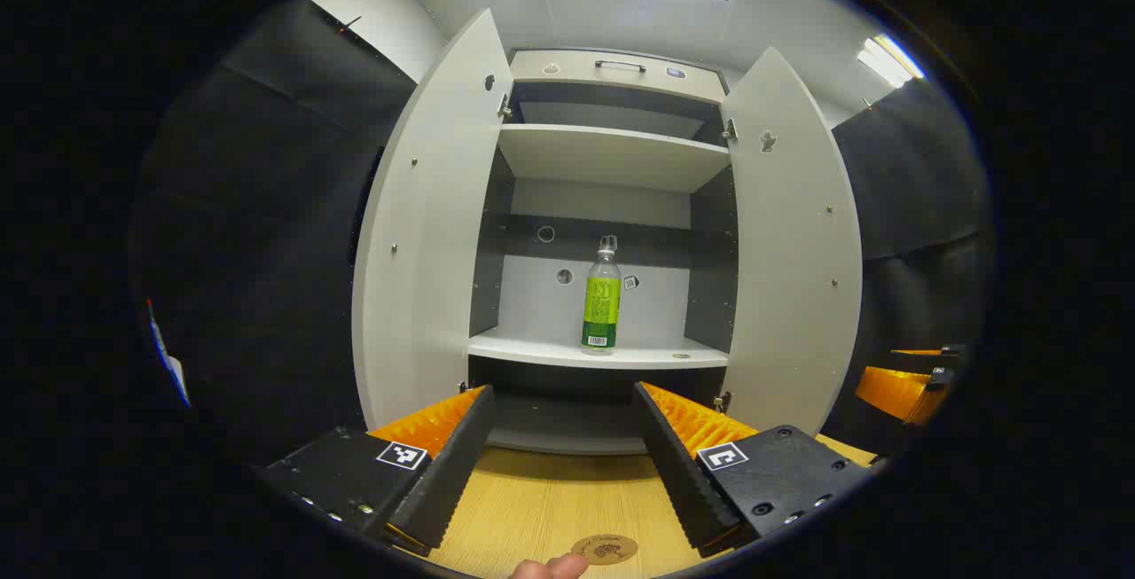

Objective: Grasp the bottle in the cabinet with the left hand and place it on the coaster, then close the right door with the right hand and the left door with the left hand.

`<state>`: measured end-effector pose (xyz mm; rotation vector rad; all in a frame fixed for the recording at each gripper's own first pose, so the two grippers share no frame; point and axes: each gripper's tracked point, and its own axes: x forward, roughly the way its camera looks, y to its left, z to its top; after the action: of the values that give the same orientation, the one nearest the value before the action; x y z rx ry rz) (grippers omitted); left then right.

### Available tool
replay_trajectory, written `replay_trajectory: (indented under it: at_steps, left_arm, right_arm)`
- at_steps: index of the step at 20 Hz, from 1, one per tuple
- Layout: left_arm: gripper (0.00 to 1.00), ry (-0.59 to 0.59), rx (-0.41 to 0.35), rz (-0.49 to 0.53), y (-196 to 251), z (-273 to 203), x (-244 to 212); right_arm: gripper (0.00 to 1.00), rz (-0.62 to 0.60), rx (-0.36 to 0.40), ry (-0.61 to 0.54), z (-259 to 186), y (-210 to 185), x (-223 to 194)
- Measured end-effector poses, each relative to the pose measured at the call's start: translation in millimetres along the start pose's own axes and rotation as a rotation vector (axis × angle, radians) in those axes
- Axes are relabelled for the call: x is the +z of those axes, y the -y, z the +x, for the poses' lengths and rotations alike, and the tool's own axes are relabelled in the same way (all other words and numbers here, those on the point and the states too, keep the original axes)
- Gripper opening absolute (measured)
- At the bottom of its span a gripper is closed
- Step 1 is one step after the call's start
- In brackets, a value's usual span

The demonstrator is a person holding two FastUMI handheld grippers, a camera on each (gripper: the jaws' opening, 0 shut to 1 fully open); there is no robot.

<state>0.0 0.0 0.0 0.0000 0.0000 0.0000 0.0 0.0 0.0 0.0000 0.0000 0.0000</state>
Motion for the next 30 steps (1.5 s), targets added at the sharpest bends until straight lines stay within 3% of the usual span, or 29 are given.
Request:
replay_trajectory:
  at_steps: [1,10,11,13,20,21,22,26,27,28,30]
  left_arm:
    - [0.94,0.000,-0.002,-0.005,0,1,0]
    - [0.95,0.003,0.001,0.002,-1,3,1]
    - [0.99,0.007,0.000,-0.002,-1,3,2]
    - [0.94,0.009,-0.006,-0.001,1,4,3]
    - [0.94,0.010,-0.009,0.018,1,8,4]
    - [0.99,0.010,-0.010,0.018,1,9,4]
    - [0.94,0.009,-0.011,0.019,1,9,4]
    - [0.94,0.009,-0.014,0.019,1,10,5]
    - [0.99,0.009,-0.012,0.018,1,10,6]
    - [0.94,0.009,-0.013,0.017,1,10,5]
    - [0.94,0.006,-0.013,0.017,1,10,5]
  right_arm:
    - [0.82,-0.008,0.000,0.003,0,0,0]
    - [0.82,0.005,0.043,0.006,10,-10,5]
    - [0.82,0.005,0.048,0.001,11,-11,5]
    - [0.82,0.010,0.050,-0.009,12,-10,2]
    - [0.82,0.027,0.043,-0.006,16,-8,2]
    - [0.82,0.028,0.042,-0.007,16,-8,2]
    - [0.82,0.029,0.042,-0.007,16,-7,1]
    - [0.82,0.033,0.040,-0.006,17,-7,1]
    - [0.82,0.033,0.039,-0.006,16,-6,1]
    - [0.82,0.034,0.038,-0.005,16,-6,1]
    - [0.82,0.033,0.037,-0.005,16,-6,1]
